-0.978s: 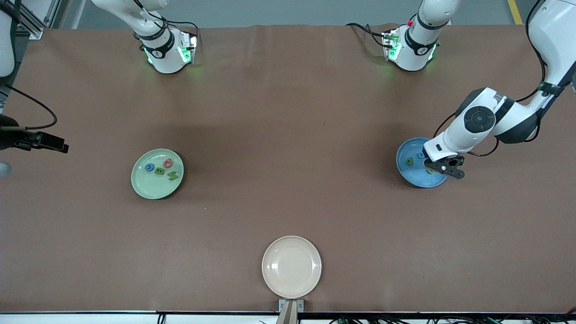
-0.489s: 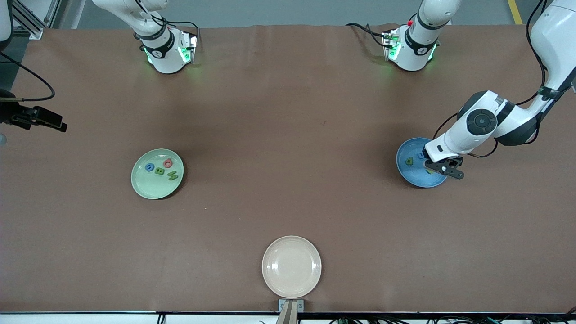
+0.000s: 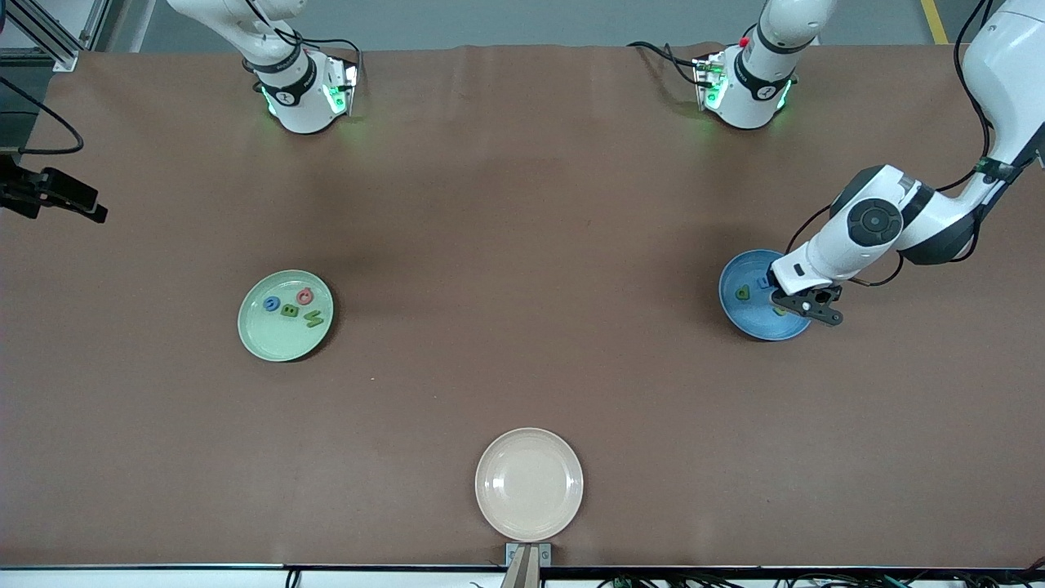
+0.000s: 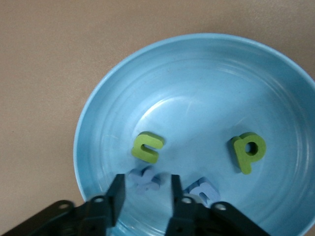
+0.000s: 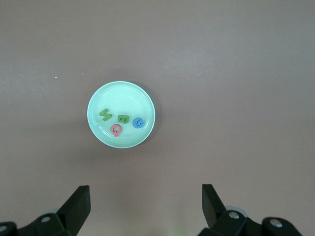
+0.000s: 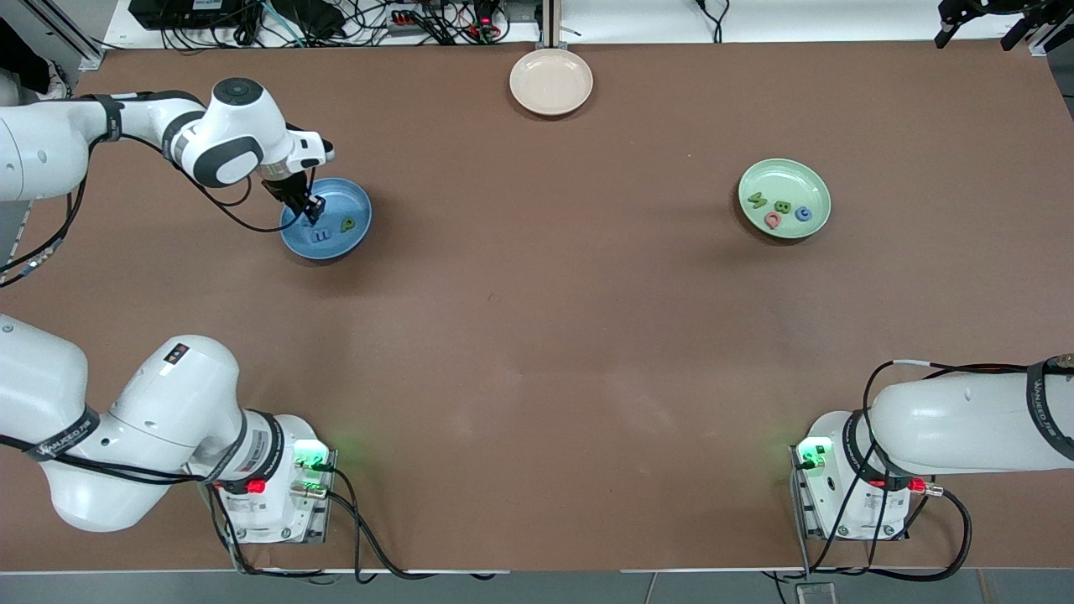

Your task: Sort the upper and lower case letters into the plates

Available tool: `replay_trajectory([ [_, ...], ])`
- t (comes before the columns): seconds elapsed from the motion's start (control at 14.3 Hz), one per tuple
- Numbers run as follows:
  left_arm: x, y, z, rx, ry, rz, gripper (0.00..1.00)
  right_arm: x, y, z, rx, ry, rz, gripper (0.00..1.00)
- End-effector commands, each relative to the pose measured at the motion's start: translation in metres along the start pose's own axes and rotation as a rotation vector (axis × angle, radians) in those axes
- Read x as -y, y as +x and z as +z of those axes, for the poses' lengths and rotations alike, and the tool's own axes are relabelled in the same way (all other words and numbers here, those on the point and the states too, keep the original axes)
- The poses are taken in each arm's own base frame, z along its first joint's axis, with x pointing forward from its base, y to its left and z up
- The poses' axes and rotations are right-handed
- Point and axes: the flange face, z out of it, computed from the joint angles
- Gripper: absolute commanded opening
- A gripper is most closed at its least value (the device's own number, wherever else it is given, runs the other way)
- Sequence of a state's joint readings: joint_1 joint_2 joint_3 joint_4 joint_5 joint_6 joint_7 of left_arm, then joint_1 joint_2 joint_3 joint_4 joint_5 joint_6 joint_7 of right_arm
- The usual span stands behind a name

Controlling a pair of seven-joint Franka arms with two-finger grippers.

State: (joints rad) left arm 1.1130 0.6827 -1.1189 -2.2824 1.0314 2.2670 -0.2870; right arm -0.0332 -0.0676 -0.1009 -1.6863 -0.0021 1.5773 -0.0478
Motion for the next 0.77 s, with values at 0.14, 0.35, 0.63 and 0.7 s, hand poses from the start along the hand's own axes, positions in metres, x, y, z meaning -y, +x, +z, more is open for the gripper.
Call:
replay_trajectory([
  [0.14, 0.003, 0.011, -0.019, -0.027, 0.029, 0.0, 1.0, 0.014, -0.013, -0.014, -0.025, -0.033, -0.051, 1.0],
  [0.35, 0.004, 0.034, -0.063, 0.004, 0.008, -0.058, 1.0, 0.009, -0.015, -0.022, -0.024, -0.038, -0.044, 1.0],
  [0.63, 0.015, 0.052, -0.091, 0.021, -0.02, -0.12, 1.0, -0.001, -0.023, -0.035, 0.004, -0.021, -0.014, 1.0],
  [0.7, 0.02, 0.054, -0.095, 0.013, -0.019, -0.133, 1.0, -0.001, -0.025, -0.034, 0.019, -0.019, -0.011, 1.0],
])
